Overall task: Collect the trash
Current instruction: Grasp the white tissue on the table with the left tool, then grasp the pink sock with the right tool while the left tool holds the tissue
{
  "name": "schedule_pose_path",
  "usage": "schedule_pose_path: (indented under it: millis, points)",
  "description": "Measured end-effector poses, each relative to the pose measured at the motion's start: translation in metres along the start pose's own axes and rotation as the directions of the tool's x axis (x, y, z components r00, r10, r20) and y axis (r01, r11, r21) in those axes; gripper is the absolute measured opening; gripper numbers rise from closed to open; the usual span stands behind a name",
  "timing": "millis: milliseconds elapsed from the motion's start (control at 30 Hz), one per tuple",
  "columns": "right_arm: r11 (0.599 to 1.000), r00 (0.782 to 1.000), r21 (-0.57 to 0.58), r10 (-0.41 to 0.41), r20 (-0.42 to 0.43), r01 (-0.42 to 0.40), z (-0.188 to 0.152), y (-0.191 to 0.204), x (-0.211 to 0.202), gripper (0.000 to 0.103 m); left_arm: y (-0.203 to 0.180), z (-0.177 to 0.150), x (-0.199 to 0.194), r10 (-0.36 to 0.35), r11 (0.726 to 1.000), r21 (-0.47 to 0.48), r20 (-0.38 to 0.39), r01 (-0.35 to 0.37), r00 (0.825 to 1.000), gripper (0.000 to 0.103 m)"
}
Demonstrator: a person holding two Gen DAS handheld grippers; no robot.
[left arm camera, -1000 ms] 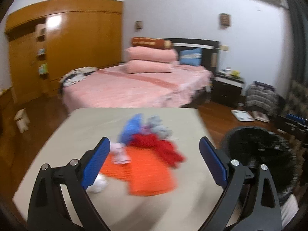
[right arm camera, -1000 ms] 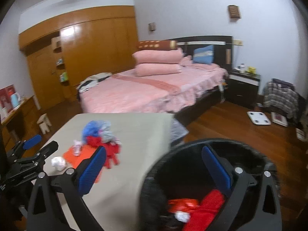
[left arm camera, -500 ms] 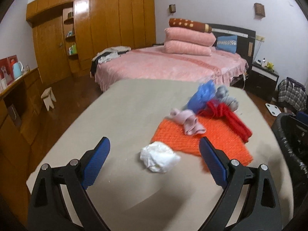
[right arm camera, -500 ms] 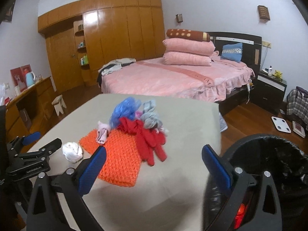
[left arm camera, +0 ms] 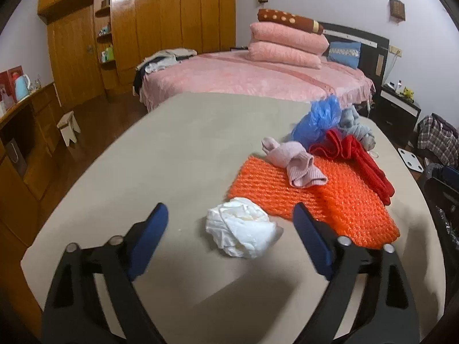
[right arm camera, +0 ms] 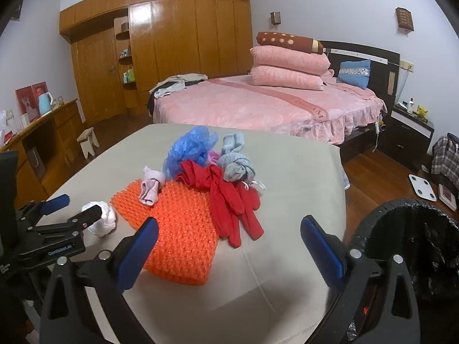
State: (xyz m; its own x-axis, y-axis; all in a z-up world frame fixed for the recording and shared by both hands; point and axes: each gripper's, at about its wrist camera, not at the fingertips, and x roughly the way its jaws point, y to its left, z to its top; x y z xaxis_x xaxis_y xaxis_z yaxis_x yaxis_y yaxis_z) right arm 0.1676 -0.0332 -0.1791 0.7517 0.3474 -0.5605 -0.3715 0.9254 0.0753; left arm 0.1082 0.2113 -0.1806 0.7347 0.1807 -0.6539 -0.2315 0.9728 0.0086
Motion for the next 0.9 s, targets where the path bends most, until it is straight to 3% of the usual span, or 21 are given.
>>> schedule_pose_path:
  millis: [133,200,367,667,900]
  points:
    - [1.000,1.000,-0.003,0.003,-0.003,-0.003,0.001,0.002,0.003,0.097,-0.003,0.000,0.009,-0.023,1.000,0.000,-0.044,0.023,0.999,0.070]
    - [1.000,1.000,-0.009,0.003,-0.005,-0.003,0.001,0.004,0.003,0.097,-0.004,-0.001,0.013,-0.041,0.999,0.001,-0.062,0.041,0.997,0.051]
    - [1.000,1.000,-0.019,0.002,-0.010,-0.002,0.003,0.008,0.004,0.097,-0.002,-0.001,0.013,-0.049,0.999,-0.011,-0.062,0.048,0.997,0.037]
    - [0.998,0.998,-0.002,0.059,0.006,-0.059,0.020,0.028,0.011,0.097,0.015,0.010,-0.009,-0.025,0.999,-0.033,0.008,0.026,1.000,0.034]
    - [0.994,0.994,-0.014,0.109,-0.010,-0.109,0.036,0.064,0.044,0.097,0.045,0.017,-0.011,0.034,0.997,-0.065,0.032,-0.032,0.999,0.034]
